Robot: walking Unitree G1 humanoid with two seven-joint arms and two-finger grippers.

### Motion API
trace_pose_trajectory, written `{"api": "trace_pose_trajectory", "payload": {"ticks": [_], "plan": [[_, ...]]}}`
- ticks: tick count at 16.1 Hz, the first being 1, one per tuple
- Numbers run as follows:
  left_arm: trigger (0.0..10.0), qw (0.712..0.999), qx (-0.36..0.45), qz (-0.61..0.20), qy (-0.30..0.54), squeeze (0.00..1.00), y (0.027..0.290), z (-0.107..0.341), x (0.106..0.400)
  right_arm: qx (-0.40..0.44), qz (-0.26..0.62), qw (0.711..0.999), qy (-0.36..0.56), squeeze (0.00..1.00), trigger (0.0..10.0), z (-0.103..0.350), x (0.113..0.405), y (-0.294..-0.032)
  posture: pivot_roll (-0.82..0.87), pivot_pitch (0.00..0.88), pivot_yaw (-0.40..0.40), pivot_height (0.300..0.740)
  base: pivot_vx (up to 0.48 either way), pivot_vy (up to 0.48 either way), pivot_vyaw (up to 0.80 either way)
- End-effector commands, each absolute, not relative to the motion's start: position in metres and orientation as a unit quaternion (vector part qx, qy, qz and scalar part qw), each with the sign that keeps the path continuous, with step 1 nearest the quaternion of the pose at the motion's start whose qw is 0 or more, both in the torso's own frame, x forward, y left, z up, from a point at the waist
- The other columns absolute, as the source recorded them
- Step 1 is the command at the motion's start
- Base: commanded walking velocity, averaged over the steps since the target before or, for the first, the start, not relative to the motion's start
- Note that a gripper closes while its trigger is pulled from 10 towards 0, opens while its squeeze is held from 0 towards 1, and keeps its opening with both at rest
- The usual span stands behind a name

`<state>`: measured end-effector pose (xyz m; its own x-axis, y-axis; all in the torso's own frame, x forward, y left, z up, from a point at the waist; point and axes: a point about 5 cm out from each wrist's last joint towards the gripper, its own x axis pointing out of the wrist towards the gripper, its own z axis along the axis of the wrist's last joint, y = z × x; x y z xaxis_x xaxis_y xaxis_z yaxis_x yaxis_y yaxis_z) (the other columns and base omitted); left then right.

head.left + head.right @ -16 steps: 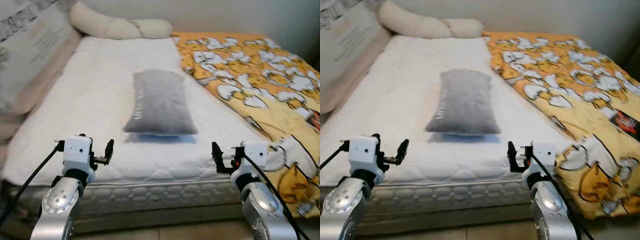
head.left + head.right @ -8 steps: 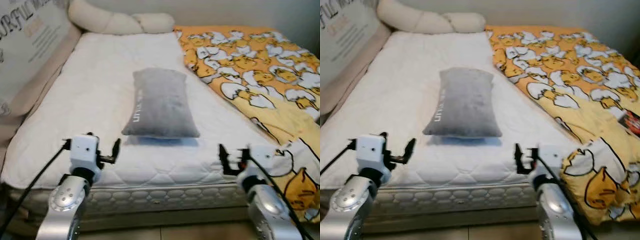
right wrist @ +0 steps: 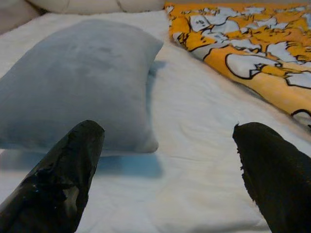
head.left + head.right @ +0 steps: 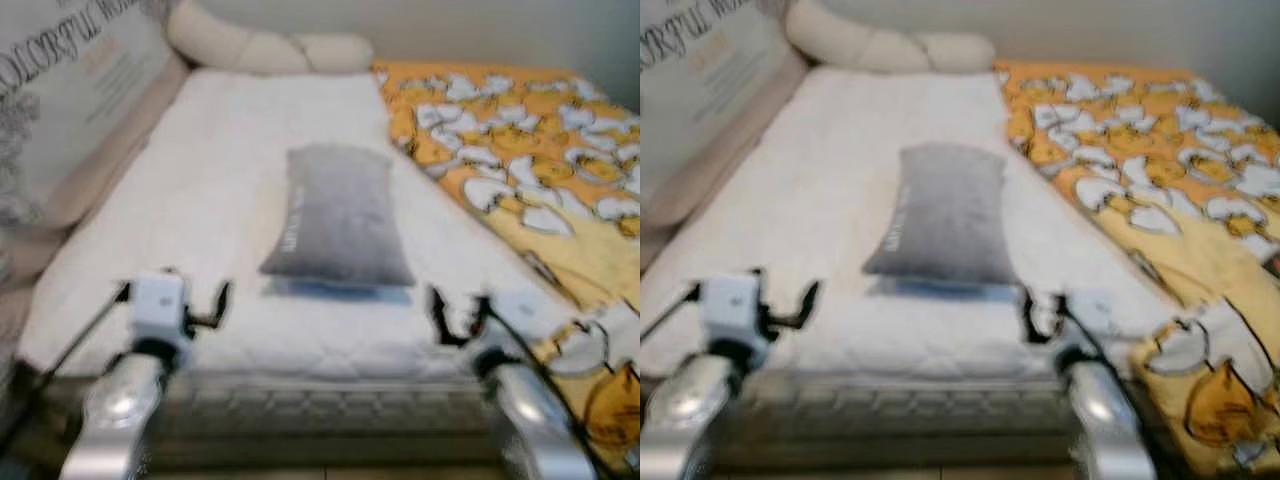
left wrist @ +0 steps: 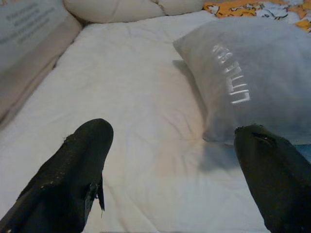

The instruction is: Clean up the room

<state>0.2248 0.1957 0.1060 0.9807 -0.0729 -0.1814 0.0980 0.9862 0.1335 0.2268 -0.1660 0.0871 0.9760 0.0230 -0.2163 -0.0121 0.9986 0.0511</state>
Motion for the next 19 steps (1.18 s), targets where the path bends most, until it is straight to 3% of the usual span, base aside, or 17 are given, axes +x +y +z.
{"api": "trace_pose_trajectory", "payload": {"ticks": [1, 11, 16, 19], "plan": [[10.0, 0.993, 0.065, -0.061, 0.079, 0.00, 0.1870, 0.1083, 0.2271, 0.015, -0.013, 0.994, 0.110, 0.00, 10.0, 0.0869, 0.2240, -0.1796, 0.04, 0.000, -0.020, 0.740, 0.285, 0.000, 0.00], [10.0, 0.992, 0.065, -0.066, 0.081, 0.00, 0.1851, 0.1067, 0.2248, 0.007, -0.012, 0.994, 0.113, 0.00, 10.0, 0.0852, 0.2207, -0.1824, 0.03, 0.000, -0.019, 0.740, 0.284, 0.000, 0.00], [10.0, 0.992, 0.065, -0.069, 0.083, 0.00, 0.1841, 0.1058, 0.2230, 0.006, -0.013, 0.993, 0.114, 0.00, 10.0, 0.0849, 0.2196, -0.1835, 0.03, 0.000, -0.016, 0.740, 0.282, 0.000, -0.73], [10.0, 0.992, 0.066, -0.070, 0.084, 0.00, 0.1844, 0.1059, 0.2231, 0.002, -0.006, 0.994, 0.113, 0.00, 10.0, 0.0843, 0.2200, -0.1825, 0.04, 0.000, -0.014, 0.740, 0.275, 0.000, 0.00]]}}
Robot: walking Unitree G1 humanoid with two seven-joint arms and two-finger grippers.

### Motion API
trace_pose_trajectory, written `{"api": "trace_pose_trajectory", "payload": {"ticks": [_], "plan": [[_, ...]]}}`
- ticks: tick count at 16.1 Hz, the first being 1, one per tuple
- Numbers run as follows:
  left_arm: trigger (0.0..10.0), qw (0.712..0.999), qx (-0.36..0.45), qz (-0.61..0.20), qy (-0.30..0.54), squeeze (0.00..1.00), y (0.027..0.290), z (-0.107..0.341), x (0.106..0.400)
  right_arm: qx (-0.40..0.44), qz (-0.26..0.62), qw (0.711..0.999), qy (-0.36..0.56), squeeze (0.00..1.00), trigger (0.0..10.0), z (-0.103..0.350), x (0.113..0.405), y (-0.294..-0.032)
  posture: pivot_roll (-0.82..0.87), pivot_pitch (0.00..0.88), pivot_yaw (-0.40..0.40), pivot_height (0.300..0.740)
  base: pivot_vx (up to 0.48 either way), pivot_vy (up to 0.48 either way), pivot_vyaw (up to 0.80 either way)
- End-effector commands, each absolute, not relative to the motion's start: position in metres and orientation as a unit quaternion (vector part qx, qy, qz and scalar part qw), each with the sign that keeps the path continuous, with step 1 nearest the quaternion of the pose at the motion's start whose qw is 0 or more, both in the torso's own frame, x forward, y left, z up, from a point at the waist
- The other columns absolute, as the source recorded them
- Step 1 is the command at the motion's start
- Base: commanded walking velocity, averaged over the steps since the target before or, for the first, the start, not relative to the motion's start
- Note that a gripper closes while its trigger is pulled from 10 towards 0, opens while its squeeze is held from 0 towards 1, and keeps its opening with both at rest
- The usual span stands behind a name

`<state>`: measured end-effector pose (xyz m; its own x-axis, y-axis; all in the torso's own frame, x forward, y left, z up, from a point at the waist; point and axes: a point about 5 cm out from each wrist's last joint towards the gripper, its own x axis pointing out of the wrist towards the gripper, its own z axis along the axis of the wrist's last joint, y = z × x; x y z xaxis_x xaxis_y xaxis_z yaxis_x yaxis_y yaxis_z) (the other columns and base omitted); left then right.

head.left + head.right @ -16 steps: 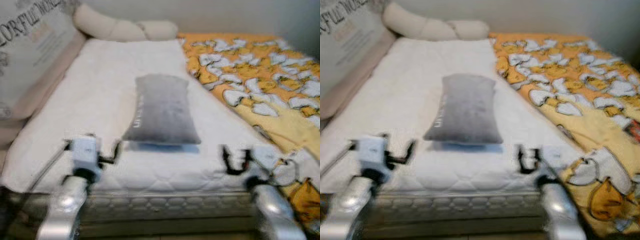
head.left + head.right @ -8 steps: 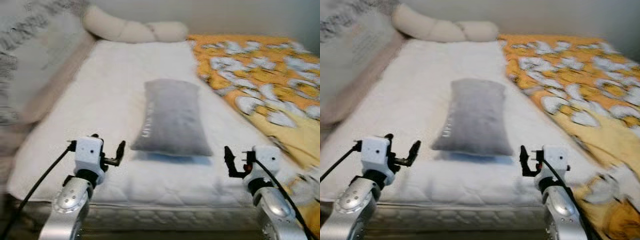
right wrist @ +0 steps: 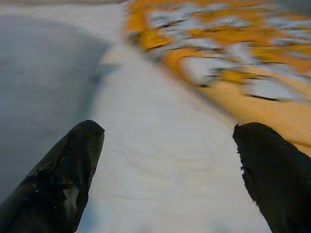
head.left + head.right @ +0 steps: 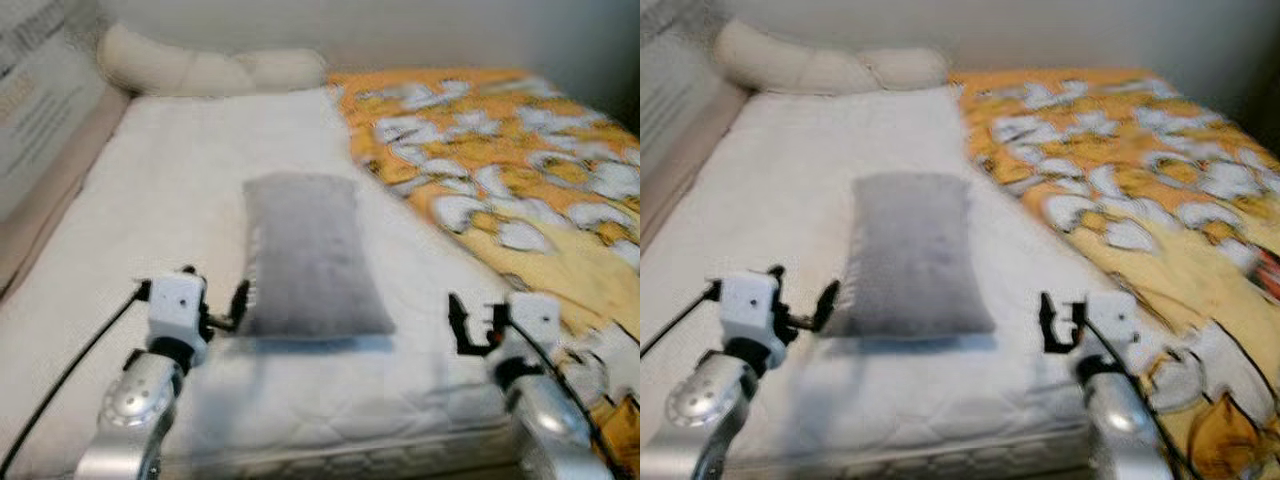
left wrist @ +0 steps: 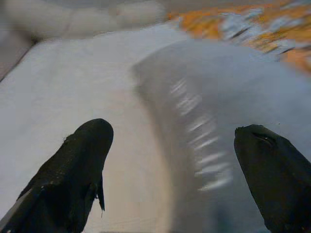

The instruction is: Clean up the room

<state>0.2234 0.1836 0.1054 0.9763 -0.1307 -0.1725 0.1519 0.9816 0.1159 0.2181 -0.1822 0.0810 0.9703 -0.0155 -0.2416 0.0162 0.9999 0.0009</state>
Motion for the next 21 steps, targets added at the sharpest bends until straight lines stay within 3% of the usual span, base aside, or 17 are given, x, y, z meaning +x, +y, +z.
{"api": "trace_pose_trajectory", "payload": {"ticks": [1, 16, 17, 18, 21], "plan": [[10.0, 0.992, 0.067, -0.070, 0.083, 0.00, 0.185, 0.106, 0.223, 0.003, -0.004, 0.994, 0.114, 0.00, 10.0, 0.084, 0.220, -0.182, 0.04, 0.000, -0.014, 0.740, 0.270, 0.000, 0.00], [10.0, 0.991, 0.055, -0.065, 0.099, 0.00, 0.186, 0.104, 0.224, 0.007, 0.011, 0.992, 0.122, 0.00, 10.0, 0.083, 0.222, -0.184, 0.05, 0.000, -0.012, 0.740, 0.035, 0.000, 0.00], [10.0, 0.992, 0.036, -0.068, 0.098, 1.00, 0.185, 0.105, 0.223, 0.019, 0.007, 0.992, 0.121, 0.83, 10.0, 0.085, 0.223, -0.186, 0.05, 0.000, -0.011, 0.740, 0.000, 0.000, 0.00], [10.0, 0.992, 0.021, -0.077, 0.102, 1.00, 0.185, 0.103, 0.224, 0.060, -0.007, 0.992, 0.115, 1.00, 10.0, 0.087, 0.229, -0.193, 0.04, 0.000, -0.001, 0.740, 0.000, 0.000, 0.00], [10.0, 0.991, 0.008, -0.083, 0.108, 1.00, 0.186, 0.099, 0.240, 0.100, -0.019, 0.988, 0.115, 1.00, 10.0, 0.083, 0.242, -0.197, 0.03, 0.000, 0.028, 0.740, 0.000, 0.000, 0.00]]}}
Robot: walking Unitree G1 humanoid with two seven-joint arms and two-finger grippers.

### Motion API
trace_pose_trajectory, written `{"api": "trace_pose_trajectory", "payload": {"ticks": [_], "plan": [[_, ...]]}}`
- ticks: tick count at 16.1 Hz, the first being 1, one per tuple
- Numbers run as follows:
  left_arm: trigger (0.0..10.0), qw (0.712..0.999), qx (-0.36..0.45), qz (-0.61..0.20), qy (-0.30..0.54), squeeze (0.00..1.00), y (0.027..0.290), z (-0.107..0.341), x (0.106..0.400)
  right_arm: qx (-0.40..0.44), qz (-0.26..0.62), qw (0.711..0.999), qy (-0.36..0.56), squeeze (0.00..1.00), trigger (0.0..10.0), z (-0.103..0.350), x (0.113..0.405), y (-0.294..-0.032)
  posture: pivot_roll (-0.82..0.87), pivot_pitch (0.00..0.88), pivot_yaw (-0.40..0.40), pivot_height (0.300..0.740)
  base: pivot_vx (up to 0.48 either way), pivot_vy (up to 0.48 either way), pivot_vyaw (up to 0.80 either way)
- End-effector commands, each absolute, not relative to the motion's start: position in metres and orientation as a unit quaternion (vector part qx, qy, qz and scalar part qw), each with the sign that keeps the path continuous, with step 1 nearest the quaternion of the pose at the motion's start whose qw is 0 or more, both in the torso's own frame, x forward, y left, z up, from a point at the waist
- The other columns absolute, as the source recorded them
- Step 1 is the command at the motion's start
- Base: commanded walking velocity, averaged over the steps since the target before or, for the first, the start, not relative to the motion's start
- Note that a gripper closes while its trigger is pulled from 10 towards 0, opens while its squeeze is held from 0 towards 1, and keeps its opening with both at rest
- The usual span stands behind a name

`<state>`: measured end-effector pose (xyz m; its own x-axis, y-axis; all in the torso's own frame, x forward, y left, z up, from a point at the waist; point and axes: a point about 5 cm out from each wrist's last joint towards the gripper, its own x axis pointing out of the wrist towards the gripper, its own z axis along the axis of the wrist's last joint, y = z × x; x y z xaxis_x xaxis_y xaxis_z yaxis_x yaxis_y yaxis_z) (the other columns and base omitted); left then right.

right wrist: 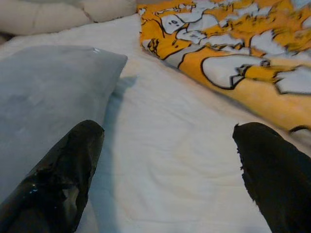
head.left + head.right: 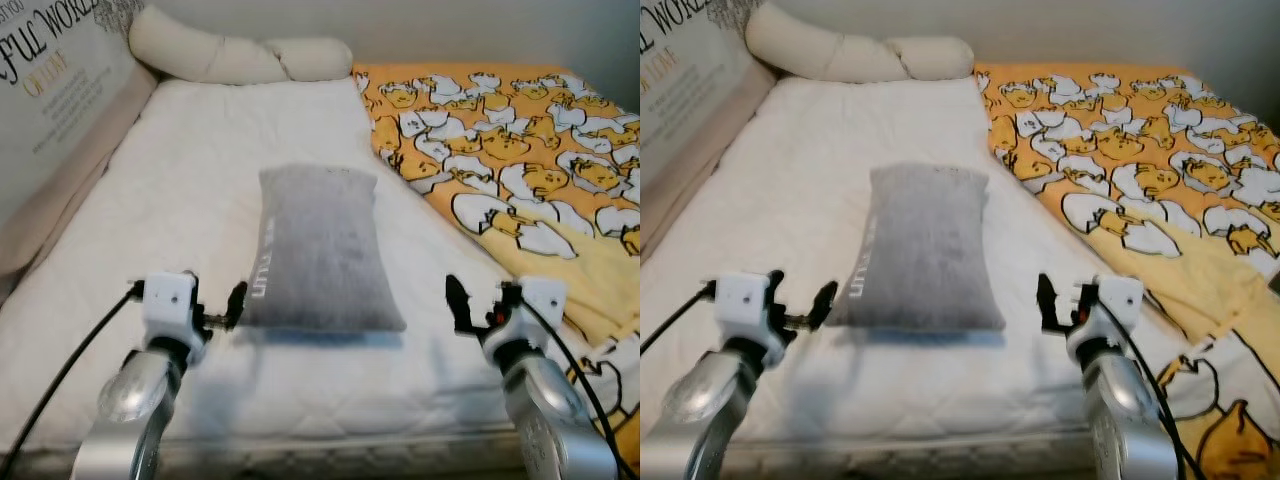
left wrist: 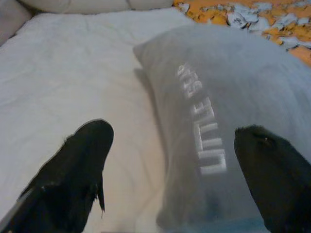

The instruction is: Clean up the room

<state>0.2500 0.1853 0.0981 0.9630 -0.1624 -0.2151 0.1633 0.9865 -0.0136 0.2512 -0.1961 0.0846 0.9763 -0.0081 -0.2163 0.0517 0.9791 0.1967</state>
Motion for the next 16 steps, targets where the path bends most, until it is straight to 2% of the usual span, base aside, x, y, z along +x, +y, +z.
{"api": "trace_pose_trajectory", "payload": {"ticks": [1, 4, 6, 8, 9, 10, 11, 14, 16], "plan": [[10.0, 0.990, -0.028, -0.088, 0.110, 1.00, 0.185, 0.097, 0.278, 0.137, -0.011, 0.982, 0.126, 1.00, 10.0, 0.073, 0.271, -0.194, 0.02, 0.000, 0.045, 0.740, 0.000, 0.000, 0.00], [10.0, 0.979, -0.058, -0.144, 0.131, 1.00, 0.165, 0.088, 0.321, 0.162, 0.028, 0.975, 0.147, 1.00, 10.0, 0.067, 0.309, -0.182, -0.01, 0.000, 0.067, 0.740, 0.000, 0.000, 0.00], [10.0, 0.975, -0.077, -0.152, 0.140, 1.00, 0.158, 0.085, 0.329, 0.180, 0.039, 0.970, 0.157, 1.00, 10.0, 0.065, 0.317, -0.179, -0.01, 0.000, 0.069, 0.740, 0.000, 0.000, 0.00], [10.0, 0.973, -0.072, -0.141, 0.169, 0.90, 0.154, 0.072, 0.334, 0.217, 0.066, 0.960, 0.166, 1.00, 10.0, 0.064, 0.327, -0.173, -0.03, 0.000, 0.077, 0.740, 0.000, 0.000, 0.00], [10.0, 0.972, -0.084, -0.126, 0.181, 0.47, 0.156, 0.064, 0.336, 0.246, 0.090, 0.950, 0.171, 0.60, 10.0, 0.063, 0.331, -0.168, -0.04, 0.000, 0.080, 0.740, 0.000, 0.000, 0.00], [10.0, 0.970, -0.117, -0.107, 0.184, 0.29, 0.159, 0.058, 0.336, 0.271, 0.119, 0.939, 0.178, 0.00, 10.0, 0.062, 0.333, -0.162, -0.04, 0.000, 0.079, 0.740, 0.000, 0.000, 0.00], [10.0, 0.963, -0.169, -0.089, 0.191, 0.00, 0.161, 0.050, 0.333, 0.282, 0.143, 0.930, 0.188, 0.00, 10.0, 0.060, 0.334, -0.156, -0.04, 0.000, 0.074, 0.740, 0.000, 0.000, 0.00], [10.0, 0.929, -0.281, -0.129, 0.205, 0.00, 0.147, 0.041, 0.326, 0.301, 0.162, 0.919, 0.197, 0.00, 10.0, 0.058, 0.335, -0.147, -0.04, 0.000, 0.057, 0.740, 0.000, 0.000, 0.00], [10.0, 0.893, -0.298, -0.198, 0.272, 0.00, 0.121, 0.025, 0.313, 0.281, 0.167, 0.910, 0.257, 0.00, 10.0, 0.043, 0.329, -0.137, -0.04, 0.000, 0.043, 0.740, 0.000, 0.000, 0.00]]}}
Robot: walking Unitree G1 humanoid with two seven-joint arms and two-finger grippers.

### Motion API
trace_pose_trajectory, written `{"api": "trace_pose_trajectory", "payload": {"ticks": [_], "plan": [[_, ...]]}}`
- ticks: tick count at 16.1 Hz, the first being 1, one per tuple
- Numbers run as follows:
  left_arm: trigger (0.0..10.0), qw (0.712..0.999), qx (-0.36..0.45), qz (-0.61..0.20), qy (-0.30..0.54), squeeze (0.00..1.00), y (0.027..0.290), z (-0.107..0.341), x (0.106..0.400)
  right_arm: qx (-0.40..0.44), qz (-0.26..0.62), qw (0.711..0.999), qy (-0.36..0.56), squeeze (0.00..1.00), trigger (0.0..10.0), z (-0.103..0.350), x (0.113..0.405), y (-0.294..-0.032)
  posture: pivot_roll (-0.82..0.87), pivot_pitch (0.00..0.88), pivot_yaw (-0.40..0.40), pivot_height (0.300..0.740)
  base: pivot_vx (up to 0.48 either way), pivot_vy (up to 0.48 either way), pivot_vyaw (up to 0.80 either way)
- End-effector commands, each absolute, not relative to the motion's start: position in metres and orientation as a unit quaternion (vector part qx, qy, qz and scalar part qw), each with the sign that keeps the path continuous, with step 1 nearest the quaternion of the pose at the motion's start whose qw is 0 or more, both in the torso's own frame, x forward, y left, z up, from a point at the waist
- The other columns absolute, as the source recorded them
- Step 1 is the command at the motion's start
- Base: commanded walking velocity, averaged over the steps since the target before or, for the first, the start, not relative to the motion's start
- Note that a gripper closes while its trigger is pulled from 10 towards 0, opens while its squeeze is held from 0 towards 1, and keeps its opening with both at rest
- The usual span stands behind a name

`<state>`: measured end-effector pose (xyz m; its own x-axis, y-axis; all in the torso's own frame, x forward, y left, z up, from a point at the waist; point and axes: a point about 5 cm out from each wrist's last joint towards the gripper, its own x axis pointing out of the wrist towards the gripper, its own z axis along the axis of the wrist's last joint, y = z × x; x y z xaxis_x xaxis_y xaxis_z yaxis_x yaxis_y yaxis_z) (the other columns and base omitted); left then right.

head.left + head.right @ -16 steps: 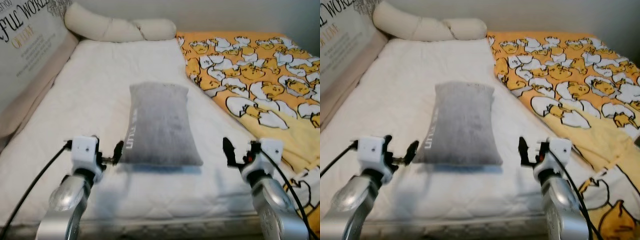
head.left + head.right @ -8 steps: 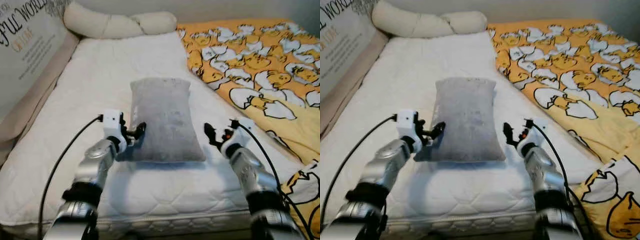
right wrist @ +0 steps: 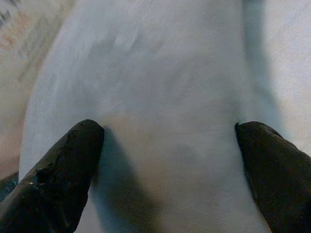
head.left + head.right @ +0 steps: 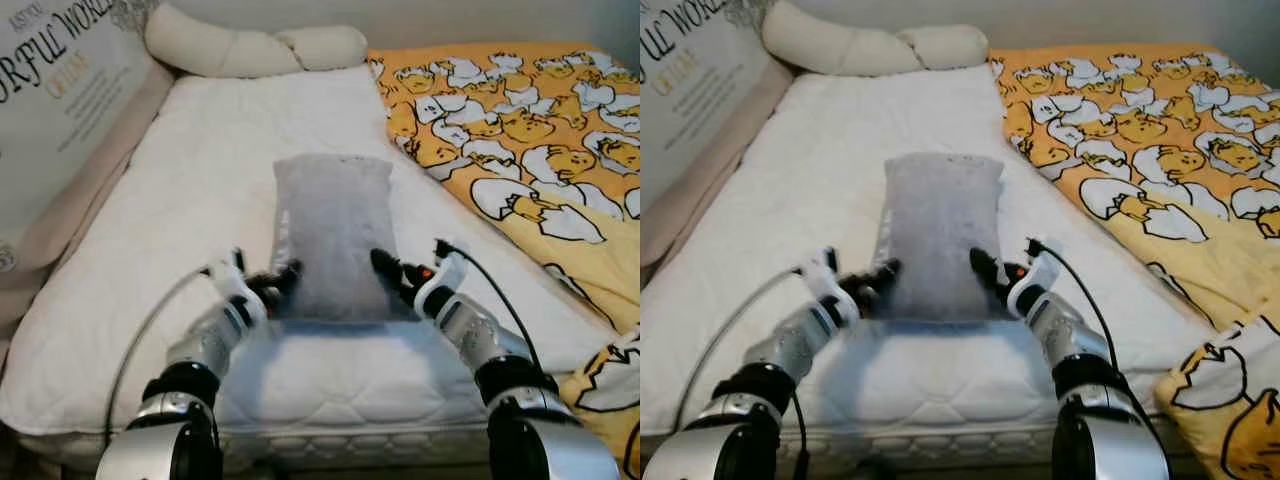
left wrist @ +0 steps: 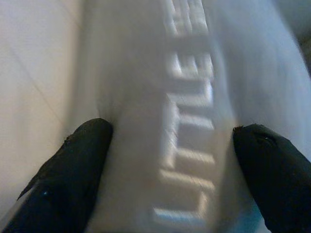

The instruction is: Clean up the room

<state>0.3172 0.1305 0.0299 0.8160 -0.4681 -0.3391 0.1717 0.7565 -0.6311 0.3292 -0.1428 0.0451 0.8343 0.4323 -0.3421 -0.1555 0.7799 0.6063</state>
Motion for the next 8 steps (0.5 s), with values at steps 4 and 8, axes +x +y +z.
{"api": "trace_pose_trajectory", "payload": {"ticks": [4, 8], "plan": [[0.0, 0.895, -0.293, -0.190, 0.279, 0.00, 0.1139, 0.0191, 0.3108, 0.281, 0.186, 0.904, 0.262, 0.00, 2.9, 0.0379, 0.3248, -0.1304, -0.04, 0.000, 0.037, 0.740, 0.000, 0.000, 0.00], [0.0, 0.895, -0.262, -0.213, 0.290, 0.00, 0.1100, 0.0194, 0.3111, 0.281, 0.191, 0.905, 0.257, 0.00, 0.0, 0.0375, 0.3246, -0.1286, -0.04, 0.000, 0.043, 0.740, 0.000, 0.000, 0.00]]}}
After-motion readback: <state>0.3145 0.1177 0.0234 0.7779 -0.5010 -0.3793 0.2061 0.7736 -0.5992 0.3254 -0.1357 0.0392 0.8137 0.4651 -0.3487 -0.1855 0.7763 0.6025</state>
